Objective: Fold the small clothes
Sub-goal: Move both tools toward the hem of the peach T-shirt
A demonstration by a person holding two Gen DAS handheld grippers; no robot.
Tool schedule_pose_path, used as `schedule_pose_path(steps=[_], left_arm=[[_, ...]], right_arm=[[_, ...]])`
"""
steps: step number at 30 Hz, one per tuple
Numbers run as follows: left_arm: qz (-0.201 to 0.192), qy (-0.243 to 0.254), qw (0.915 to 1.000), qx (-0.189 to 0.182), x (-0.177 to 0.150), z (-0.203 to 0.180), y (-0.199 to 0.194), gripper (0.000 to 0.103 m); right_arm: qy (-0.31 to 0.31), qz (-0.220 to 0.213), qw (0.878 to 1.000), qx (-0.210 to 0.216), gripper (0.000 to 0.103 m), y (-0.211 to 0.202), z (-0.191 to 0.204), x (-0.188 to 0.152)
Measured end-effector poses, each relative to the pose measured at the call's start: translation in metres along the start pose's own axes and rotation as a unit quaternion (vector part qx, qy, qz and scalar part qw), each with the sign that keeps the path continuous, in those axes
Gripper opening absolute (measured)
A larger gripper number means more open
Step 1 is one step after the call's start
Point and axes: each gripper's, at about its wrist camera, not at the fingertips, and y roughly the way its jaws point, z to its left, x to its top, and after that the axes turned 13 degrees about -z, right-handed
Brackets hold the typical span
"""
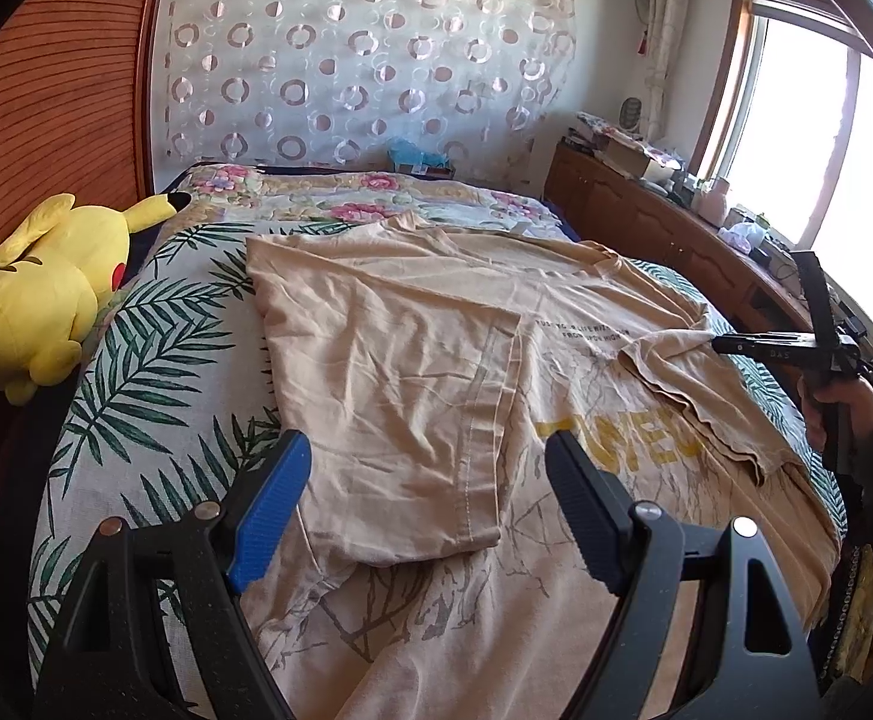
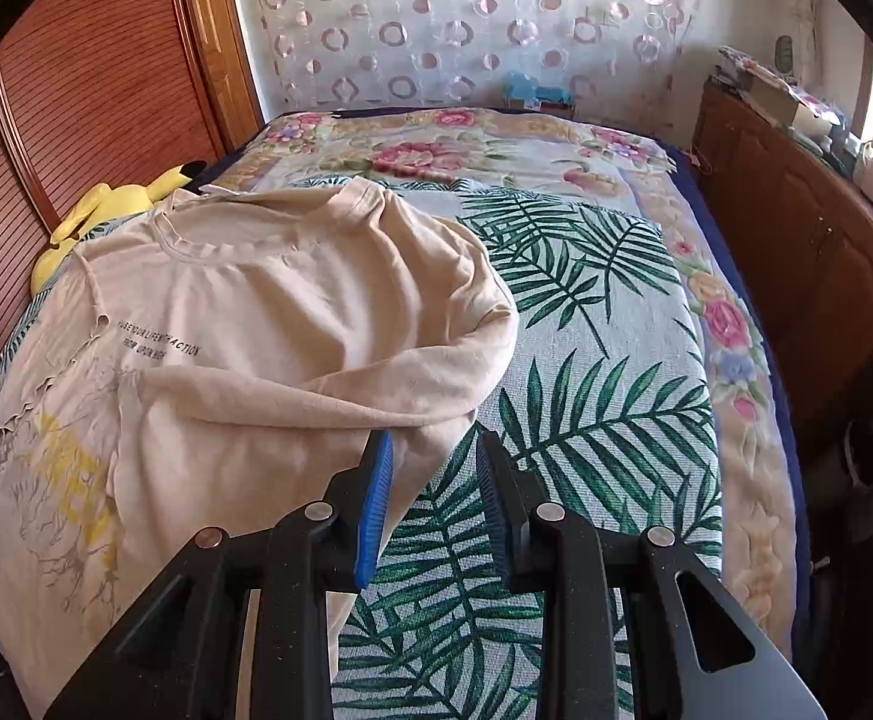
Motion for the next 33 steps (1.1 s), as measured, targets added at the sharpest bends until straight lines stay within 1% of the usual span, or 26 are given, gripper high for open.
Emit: schedule_pose_path(steps=[2,6,7,8,9,10,12,17,20,22,24,27,29,30,33], left_arm=[[0.000,0.001,1.0000,0.001,-0.001,0.000,0.000,0.081],[0.000,0.003,1.0000,0.002,0.000,0.001,-0.001,0.081],[0.000,0.003,1.0000,0.003,0.000,0.001,-0.001,0.081],[-0.001,0.003,1.0000,0.003,0.000,0.002,-0.002,0.081],[-0.001,0.002,1.0000,0.004,0.000,0.003,-0.002,0.081],[-0.001,0.001,1.0000,0.005,0.000,0.004,-0.002,0.081],[-0.001,0.000,1.0000,0.006,0.000,0.006,-0.002,0.081],[-0.001,-0.004,1.0000,0.007,-0.001,0.009,-0.002,0.081],[0.000,-0.003,1.0000,0.007,-0.001,0.009,-0.002,0.081],[0.000,-0.001,1.0000,0.008,0.000,0.009,-0.002,0.081],[0.000,0.001,1.0000,0.008,0.001,0.011,0.000,0.081],[0.001,0.007,0.9999,0.011,0.006,0.014,0.003,0.081],[0.005,0.013,0.9998,0.016,0.011,0.018,0.009,0.081],[0.007,0.016,0.9997,0.019,0.014,0.021,0.013,0.081],[0.016,0.014,0.9995,0.023,0.024,0.032,0.026,0.081]], right_arm=[[-0.012,0.005,1.000,-0.006,0.030,0.007,0.002,0.001],[-0.033,0.004,0.999,-0.020,0.030,0.017,0.005,0.013],[-0.034,0.002,0.999,-0.025,0.027,0.020,0.004,0.015],[-0.035,-0.003,0.999,-0.028,0.021,0.021,0.004,0.020],[-0.038,-0.009,0.999,-0.028,0.012,0.022,0.005,0.026],[-0.042,-0.019,0.999,-0.029,0.010,0.021,0.008,0.032],[-0.057,-0.045,0.997,-0.028,0.004,0.017,0.016,0.045],[-0.061,-0.078,0.995,-0.021,0.004,0.003,0.031,0.064],[-0.056,-0.087,0.995,-0.015,0.004,-0.005,0.035,0.065],[-0.053,-0.082,0.995,-0.018,0.005,-0.006,0.033,0.061],[-0.052,-0.073,0.996,-0.022,0.009,-0.005,0.029,0.054],[-0.042,-0.061,0.997,-0.025,0.009,-0.007,0.021,0.043],[-0.035,-0.053,0.998,-0.027,0.015,-0.012,0.015,0.036],[-0.031,-0.047,0.998,-0.026,0.021,-0.015,0.012,0.031],[-0.030,-0.030,0.999,-0.025,0.023,-0.018,0.003,0.021]])
